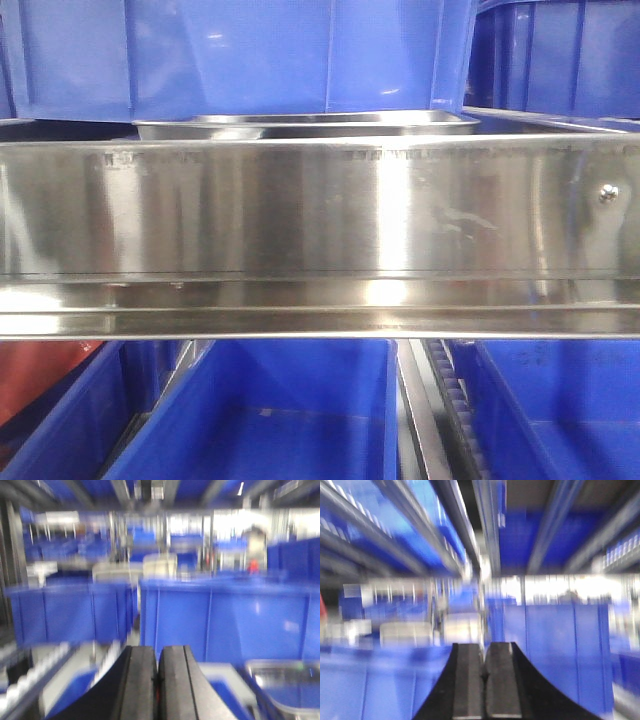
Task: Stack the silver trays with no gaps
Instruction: 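Raise both grippers toward the silver tray on the upper shelf, then close both grippers on opposite rims of the silver tray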
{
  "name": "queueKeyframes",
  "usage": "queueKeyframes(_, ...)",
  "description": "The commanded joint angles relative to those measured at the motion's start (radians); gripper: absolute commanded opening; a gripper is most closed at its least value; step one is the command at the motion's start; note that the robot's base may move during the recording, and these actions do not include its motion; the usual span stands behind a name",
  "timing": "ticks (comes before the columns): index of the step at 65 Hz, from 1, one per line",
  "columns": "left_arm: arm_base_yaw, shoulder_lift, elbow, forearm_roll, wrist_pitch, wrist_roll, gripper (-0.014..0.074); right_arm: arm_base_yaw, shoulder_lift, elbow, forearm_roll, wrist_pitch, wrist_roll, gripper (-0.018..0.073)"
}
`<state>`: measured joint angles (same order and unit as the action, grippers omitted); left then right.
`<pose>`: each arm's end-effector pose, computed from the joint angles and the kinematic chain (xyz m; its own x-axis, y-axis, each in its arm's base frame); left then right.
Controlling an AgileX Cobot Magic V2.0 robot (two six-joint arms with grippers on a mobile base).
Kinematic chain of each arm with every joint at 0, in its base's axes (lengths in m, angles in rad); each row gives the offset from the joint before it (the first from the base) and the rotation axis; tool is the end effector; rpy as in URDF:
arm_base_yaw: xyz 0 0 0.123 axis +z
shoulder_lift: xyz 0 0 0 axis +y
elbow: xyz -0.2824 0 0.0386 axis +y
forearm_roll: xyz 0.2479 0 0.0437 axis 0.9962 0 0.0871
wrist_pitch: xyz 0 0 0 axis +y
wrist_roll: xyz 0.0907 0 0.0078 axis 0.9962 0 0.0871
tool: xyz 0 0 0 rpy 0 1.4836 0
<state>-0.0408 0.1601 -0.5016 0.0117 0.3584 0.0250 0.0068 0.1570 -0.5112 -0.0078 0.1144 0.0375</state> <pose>0.0371 -0.0011 0.3366 0.0715 0.0331 -0.9969 0.0341 0.9988 0.0356 0.0307 0.0001 0.3614 0.3209 0.0319 -0.9466 -0.0155 0.9995 0.0285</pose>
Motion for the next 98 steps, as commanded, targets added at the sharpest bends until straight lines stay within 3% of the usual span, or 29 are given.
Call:
queueKeyframes(1, -0.005, 0.103, -0.086, 0.012, 0.095, -0.008, 0.0012, -0.003, 0.103, -0.103, 0.014, 0.183, -0.002, -0.0081)
queueKeyframes(15, -0.005, 0.405, -0.304, 0.008, 0.353, -0.008, 0.0012, -0.003, 0.367, -0.329, 0.019, 0.58, -0.002, -0.0081)
queueKeyframes(23, -0.005, 0.54, -0.368, 0.001, 0.353, -0.008, 0.0012, -0.003, 0.499, -0.417, 0.019, 0.725, -0.002, -0.0081)
queueKeyframes(33, -0.005, 0.656, -0.376, -0.001, 0.269, -0.008, 0.0012, -0.003, 0.614, -0.454, 0.022, 0.738, -0.002, -0.0081)
queueKeyframes(42, -0.005, 0.757, -0.376, -0.012, 0.174, -0.008, 0.0012, -0.003, 0.704, -0.454, 0.026, 0.648, -0.002, -0.0081)
queueKeyframes(57, -0.009, 0.956, -0.404, -0.094, 0.177, -0.008, -0.0013, 0.021, 0.906, -0.458, 0.136, 0.64, 0.032, -0.0069)
queueKeyframes(63, -0.049, 1.037, -0.453, -0.078, 0.184, -0.033, -0.0014, 0.076, 1.012, -0.491, 0.067, 0.663, 0.177, -0.0048)
queueKeyframes(68, -0.103, 1.088, -0.492, -0.012, 0.21, -0.154, -0.0014, 0.138, 1.083, -0.537, -0.009, 0.692, 0.274, -0.0048)
queueKeyframes(73, -0.169, 1.134, -0.543, 0.111, 0.257, -0.308, -0.0014, 0.218, 1.158, -0.603, -0.089, 0.739, 0.358, -0.0048)
queueKeyframes(78, -0.234, 1.173, -0.604, 0.182, 0.3, -0.397, -0.0014, 0.274, 1.215, -0.681, -0.122, 0.789, 0.399, -0.0048)
queueKeyframes(87, -0.306, 1.259, -0.743, 0.159, 0.405, -0.411, -0.0014, 0.345, 1.326, -0.818, -0.122, 0.844, 0.43, -0.0048)
queueKeyframes(98, -0.345, 1.374, -0.918, 0.14, 0.495, -0.412, -0.0014, 0.386, 1.459, -0.987, -0.122, 0.939, 0.432, -0.0048)
